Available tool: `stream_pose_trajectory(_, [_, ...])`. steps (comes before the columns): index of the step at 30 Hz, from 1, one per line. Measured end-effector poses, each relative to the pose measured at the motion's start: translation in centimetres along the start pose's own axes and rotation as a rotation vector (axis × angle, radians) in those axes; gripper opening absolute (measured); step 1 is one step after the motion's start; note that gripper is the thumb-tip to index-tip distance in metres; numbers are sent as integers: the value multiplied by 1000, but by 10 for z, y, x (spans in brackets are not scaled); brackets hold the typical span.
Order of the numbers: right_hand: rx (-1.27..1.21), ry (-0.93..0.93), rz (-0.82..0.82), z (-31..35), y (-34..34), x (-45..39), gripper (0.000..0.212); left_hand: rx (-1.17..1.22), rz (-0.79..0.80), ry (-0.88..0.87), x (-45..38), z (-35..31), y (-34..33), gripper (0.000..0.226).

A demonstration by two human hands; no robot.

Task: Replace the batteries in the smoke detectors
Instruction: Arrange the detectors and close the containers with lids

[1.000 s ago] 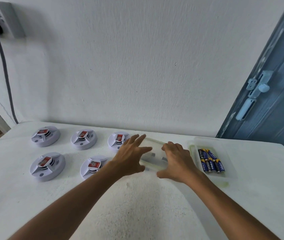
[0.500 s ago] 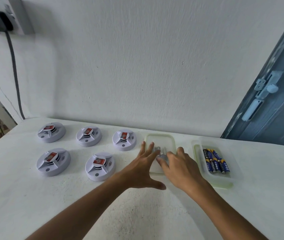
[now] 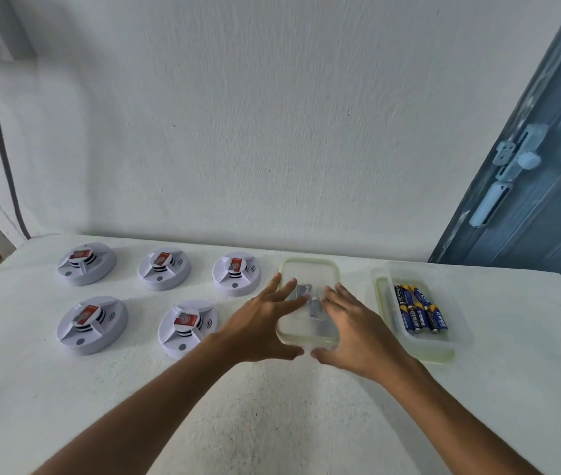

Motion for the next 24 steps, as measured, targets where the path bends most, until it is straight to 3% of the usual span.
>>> stream_pose_trajectory(13, [-115, 16, -140, -5, -7, 0, 87, 59, -124, -29, 1, 0, 0, 90])
stream_pose_trajectory(24, [-223, 31, -138, -5, -13, -14, 89, 96, -96, 29, 1, 14, 7, 90])
Point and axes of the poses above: each hand's wrist, its own x-axis away from the middle knuckle, its own y-axis out of the back of the hand, z = x × y, the point moved 6 cm from there along -x, towards the middle knuckle, and after that the axes turned 2 degrees about z, right-handed, at the moved point
